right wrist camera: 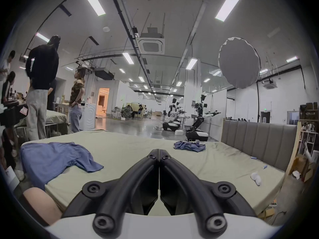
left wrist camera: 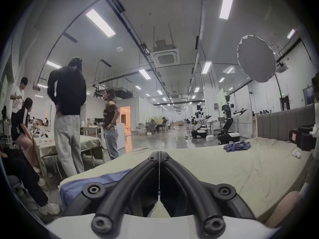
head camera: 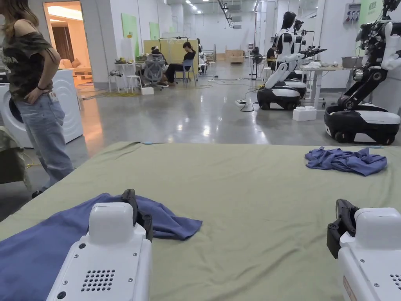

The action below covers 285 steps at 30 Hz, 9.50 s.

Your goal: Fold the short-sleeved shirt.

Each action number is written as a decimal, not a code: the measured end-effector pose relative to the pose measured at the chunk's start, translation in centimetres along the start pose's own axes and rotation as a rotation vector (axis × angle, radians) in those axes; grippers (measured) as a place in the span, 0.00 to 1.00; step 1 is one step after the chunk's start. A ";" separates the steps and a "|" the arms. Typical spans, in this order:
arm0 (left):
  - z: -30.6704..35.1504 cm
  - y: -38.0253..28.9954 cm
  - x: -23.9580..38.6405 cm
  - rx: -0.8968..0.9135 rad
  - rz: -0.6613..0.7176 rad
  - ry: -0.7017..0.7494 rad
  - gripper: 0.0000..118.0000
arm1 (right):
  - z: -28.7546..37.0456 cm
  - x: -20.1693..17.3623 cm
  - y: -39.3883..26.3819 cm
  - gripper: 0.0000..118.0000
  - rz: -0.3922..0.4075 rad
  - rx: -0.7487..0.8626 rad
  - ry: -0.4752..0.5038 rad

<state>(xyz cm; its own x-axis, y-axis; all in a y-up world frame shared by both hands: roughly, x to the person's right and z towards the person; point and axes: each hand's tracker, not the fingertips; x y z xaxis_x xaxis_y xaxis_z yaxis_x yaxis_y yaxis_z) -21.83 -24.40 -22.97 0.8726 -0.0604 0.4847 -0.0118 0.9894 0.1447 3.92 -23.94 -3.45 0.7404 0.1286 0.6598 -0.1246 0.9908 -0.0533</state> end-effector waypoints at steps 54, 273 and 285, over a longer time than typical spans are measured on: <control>-37.7 -20.1 -13.1 -1.028 -0.151 0.032 0.02 | -18.7 -12.4 -7.4 0.03 -0.106 -0.350 0.540; -29.6 -7.7 13.4 -0.649 -0.026 -0.614 0.00 | -4.3 15.5 -10.1 0.02 -0.166 -0.510 0.023; -47.9 -18.2 27.0 -0.956 -0.034 -0.495 0.95 | -6.8 17.1 -11.4 0.02 -0.132 -0.555 0.041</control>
<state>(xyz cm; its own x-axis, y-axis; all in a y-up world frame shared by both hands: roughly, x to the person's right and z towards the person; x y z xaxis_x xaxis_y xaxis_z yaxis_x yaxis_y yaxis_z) 25.38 -37.74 -53.86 0.5685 0.0759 0.8192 0.5823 0.6663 -0.4658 22.50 -32.74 3.29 0.7524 -0.0076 0.6587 0.3286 0.8710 -0.3653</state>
